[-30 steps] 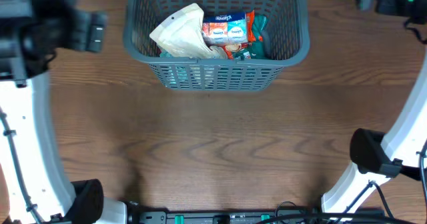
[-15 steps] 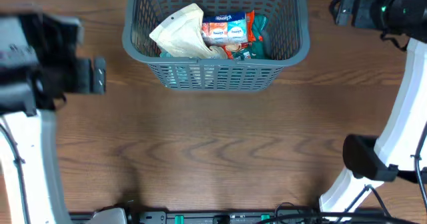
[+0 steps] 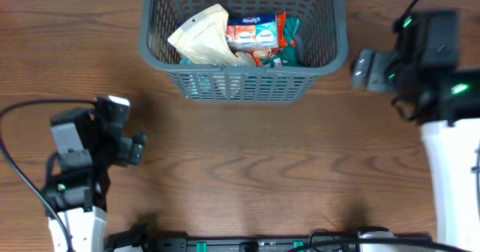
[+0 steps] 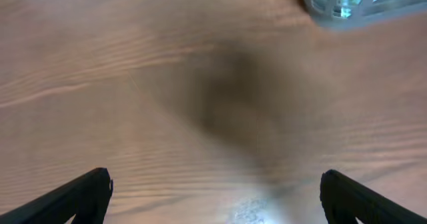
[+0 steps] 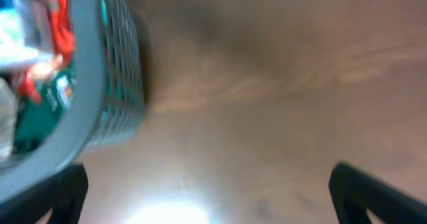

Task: Pack container

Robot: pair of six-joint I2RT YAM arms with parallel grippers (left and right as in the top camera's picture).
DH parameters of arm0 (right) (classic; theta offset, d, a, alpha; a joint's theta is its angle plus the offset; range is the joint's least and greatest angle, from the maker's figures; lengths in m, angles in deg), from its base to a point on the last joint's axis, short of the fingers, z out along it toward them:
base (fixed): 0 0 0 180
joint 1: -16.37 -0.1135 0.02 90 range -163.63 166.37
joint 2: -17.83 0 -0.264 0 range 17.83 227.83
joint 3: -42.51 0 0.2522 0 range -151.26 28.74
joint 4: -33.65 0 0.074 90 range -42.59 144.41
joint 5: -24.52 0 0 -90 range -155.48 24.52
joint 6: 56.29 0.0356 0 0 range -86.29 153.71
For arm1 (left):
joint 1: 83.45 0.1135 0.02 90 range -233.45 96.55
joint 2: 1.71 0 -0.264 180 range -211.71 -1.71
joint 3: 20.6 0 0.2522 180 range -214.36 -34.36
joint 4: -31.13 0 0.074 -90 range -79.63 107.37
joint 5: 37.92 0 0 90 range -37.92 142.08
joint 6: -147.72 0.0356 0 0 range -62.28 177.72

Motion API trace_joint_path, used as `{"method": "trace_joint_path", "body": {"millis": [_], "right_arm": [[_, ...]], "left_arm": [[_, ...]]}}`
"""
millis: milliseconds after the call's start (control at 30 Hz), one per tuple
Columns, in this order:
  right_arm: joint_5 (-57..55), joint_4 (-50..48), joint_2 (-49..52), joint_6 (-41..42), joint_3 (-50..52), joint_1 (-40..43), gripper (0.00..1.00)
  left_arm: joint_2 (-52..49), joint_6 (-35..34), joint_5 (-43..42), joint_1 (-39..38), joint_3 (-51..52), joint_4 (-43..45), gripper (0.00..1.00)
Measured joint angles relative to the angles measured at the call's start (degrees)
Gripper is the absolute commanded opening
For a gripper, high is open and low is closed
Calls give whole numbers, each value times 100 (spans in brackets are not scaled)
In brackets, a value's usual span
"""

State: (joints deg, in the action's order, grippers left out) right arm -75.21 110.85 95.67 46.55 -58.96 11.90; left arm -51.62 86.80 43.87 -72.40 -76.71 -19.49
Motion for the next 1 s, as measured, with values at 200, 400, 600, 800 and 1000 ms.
{"method": "trace_joint_path", "body": {"millis": [200,400,600,800,1000], "right_arm": [[-22,-2293,-573,63,2968,-22,99],[-20,-2592,-573,63,3901,-22,99],[-22,-2752,-629,63,3901,-22,99],[-22,-2752,-636,66,3901,-22,99],[-22,-2752,-636,66,3901,-22,99]], "left_arm": [[385,122,-2,0,560,339,98],[437,127,-2,0,560,387,98],[437,142,-2,0,560,387,98],[437,142,-2,0,560,387,98],[437,142,-2,0,560,387,98]]}}
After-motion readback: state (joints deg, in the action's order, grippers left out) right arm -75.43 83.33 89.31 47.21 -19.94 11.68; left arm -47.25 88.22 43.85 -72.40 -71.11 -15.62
